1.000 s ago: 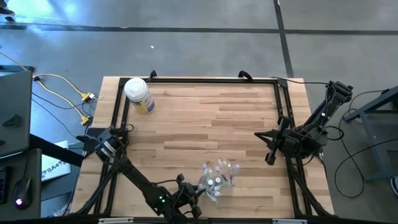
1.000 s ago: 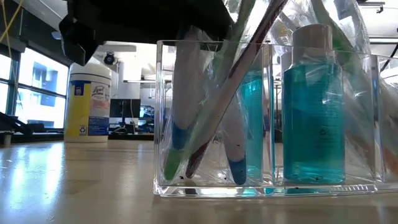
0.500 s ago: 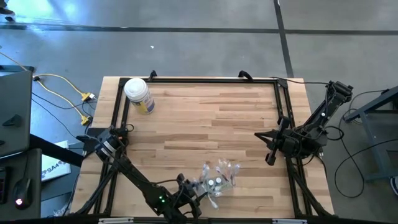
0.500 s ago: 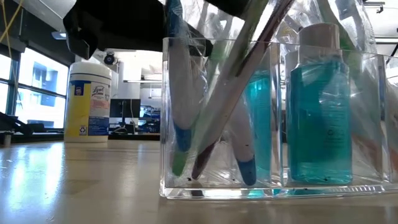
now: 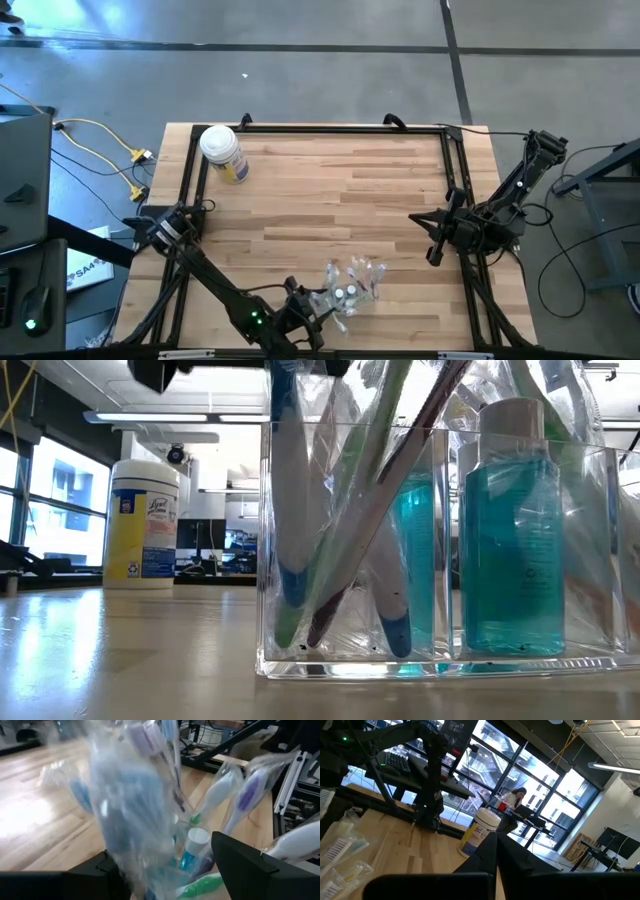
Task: Pick & Place toothbrushing station
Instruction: Return to Home Position
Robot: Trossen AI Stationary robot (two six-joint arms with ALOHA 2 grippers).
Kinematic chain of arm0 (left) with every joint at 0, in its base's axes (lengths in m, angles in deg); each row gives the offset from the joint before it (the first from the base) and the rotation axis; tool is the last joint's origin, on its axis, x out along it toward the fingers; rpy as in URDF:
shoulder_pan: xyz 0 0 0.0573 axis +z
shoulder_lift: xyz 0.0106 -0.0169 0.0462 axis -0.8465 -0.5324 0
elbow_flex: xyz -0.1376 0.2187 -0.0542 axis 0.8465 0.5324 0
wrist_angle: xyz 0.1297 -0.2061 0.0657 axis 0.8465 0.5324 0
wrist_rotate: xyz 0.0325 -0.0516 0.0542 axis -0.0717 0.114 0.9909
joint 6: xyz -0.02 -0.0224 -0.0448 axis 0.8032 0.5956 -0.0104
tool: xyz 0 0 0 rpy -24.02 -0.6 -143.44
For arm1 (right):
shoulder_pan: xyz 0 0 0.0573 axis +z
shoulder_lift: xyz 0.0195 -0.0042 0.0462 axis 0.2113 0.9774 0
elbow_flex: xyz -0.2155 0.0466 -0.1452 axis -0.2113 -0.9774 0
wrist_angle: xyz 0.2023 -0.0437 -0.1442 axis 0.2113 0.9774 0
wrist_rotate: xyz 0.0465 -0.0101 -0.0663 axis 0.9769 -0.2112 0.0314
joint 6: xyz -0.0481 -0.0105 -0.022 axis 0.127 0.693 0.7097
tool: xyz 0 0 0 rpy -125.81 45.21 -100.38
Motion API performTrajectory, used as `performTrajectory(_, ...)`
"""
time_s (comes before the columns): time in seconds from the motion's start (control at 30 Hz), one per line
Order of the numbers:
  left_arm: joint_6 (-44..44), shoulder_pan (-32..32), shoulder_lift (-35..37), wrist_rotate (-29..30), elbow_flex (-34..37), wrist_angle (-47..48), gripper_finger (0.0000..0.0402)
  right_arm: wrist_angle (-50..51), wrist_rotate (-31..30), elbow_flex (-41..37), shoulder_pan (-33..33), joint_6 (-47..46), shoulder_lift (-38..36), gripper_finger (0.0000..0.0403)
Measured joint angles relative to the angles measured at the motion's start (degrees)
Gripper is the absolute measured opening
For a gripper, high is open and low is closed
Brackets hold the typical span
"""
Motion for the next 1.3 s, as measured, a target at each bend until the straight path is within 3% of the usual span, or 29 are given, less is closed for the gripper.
performTrajectory(0.3,-6.2,0.0,0.8,1.0,-2.0,0.2,0.0242,0.0,0.2,0.0,0.0,0.0,0.0,0.0003)
performTrajectory(0.8,-31.8,0.0,0.8,13.7,-13.1,0.3,0.0242,-0.1,0.2,0.0,0.0,-3.9,0.0,0.0003)
performTrajectory(1.0,-45.0,0.0,0.8,18.1,-20.8,1.3,0.0237,-0.5,-6.3,0.0,0.0,-3.9,0.0,0.0003)
performTrajectory(1.13,-51.4,0.0,0.8,21.4,-27.6,7.7,0.0190,-0.1,-8.5,0.0,1.0,-2.9,-0.4,0.0003)
performTrajectory(1.23,-53.2,0.0,0.8,22.3,-33.2,17.5,0.0120,-1.2,-9.8,0.0,2.8,1.0,-0.4,0.0003)
performTrajectory(1.3,-51.9,0.0,1.2,22.8,-36.7,26.6,0.0063,-2.9,-14.0,0.0,3.6,3.6,-0.4,0.0003)
